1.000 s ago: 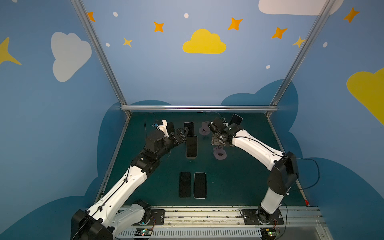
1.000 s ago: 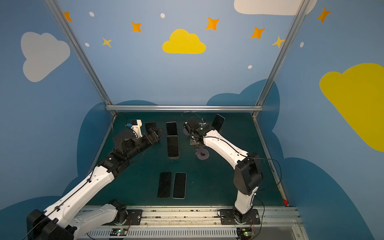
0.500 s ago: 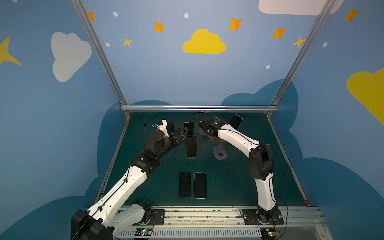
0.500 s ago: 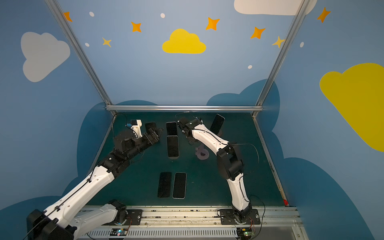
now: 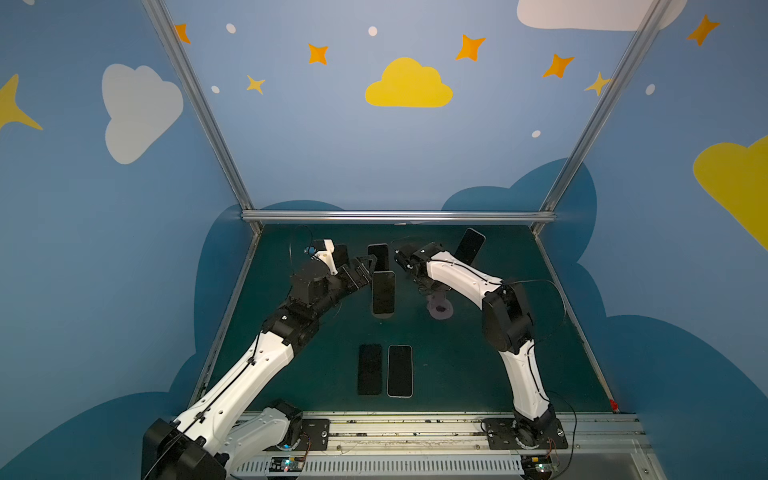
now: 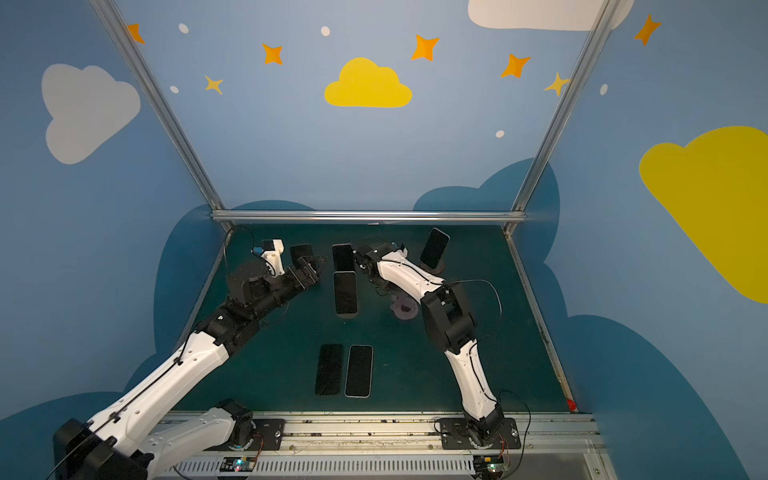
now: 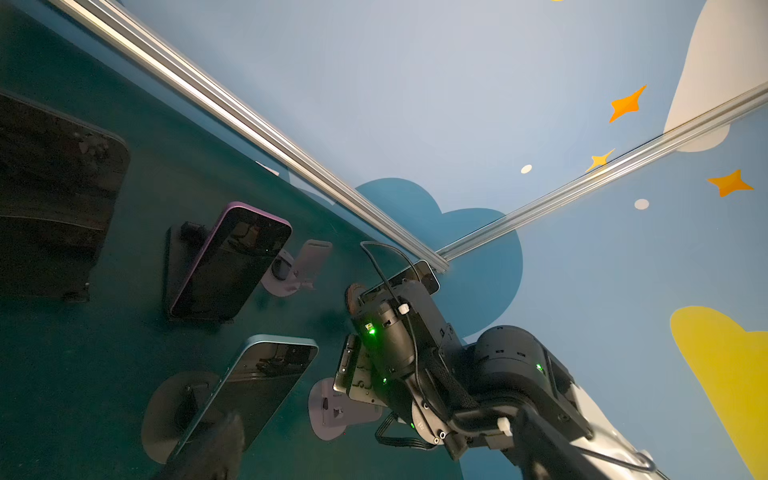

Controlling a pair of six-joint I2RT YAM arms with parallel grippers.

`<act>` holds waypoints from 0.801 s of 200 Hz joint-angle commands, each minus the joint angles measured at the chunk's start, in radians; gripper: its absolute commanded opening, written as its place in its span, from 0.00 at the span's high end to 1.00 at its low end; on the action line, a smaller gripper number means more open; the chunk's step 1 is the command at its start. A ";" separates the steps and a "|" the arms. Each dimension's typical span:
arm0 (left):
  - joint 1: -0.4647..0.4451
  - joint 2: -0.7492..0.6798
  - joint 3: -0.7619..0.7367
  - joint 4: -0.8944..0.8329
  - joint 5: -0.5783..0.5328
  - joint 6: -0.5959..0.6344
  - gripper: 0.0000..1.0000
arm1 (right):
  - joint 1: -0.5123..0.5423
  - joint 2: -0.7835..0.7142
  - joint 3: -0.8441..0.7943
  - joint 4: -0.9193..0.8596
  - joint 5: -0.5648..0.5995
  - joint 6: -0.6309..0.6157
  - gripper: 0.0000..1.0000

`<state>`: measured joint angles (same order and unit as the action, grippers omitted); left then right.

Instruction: Remove the phone from the phone stand

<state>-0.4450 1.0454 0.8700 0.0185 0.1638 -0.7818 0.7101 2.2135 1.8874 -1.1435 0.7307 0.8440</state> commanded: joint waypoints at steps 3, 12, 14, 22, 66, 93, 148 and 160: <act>0.003 -0.008 -0.005 0.021 0.000 0.003 0.00 | 0.008 -0.044 -0.069 0.012 -0.032 0.029 0.17; 0.001 -0.007 -0.005 0.021 0.002 0.004 0.00 | 0.015 -0.071 -0.110 0.038 -0.039 0.020 0.17; 0.002 -0.008 -0.005 0.021 0.002 0.004 0.00 | 0.018 -0.076 -0.118 0.044 -0.039 0.017 0.17; 0.002 -0.006 -0.005 0.021 0.003 0.003 0.00 | 0.025 -0.096 -0.142 0.056 -0.042 0.013 0.18; 0.001 -0.009 -0.005 0.021 0.000 0.003 0.00 | 0.058 -0.169 -0.239 0.071 -0.056 0.017 0.19; -0.003 -0.010 -0.008 0.020 -0.009 0.007 0.00 | 0.072 -0.238 -0.321 0.086 -0.048 0.007 0.18; -0.022 0.001 -0.006 0.019 -0.010 0.013 0.00 | 0.071 -0.399 -0.539 0.197 -0.086 -0.060 0.17; -0.029 0.002 -0.006 0.015 -0.016 0.019 0.00 | 0.071 -0.426 -0.574 0.238 -0.118 -0.086 0.17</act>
<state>-0.4618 1.0454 0.8700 0.0189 0.1631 -0.7815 0.7826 1.8442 1.3640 -0.9848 0.6601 0.8104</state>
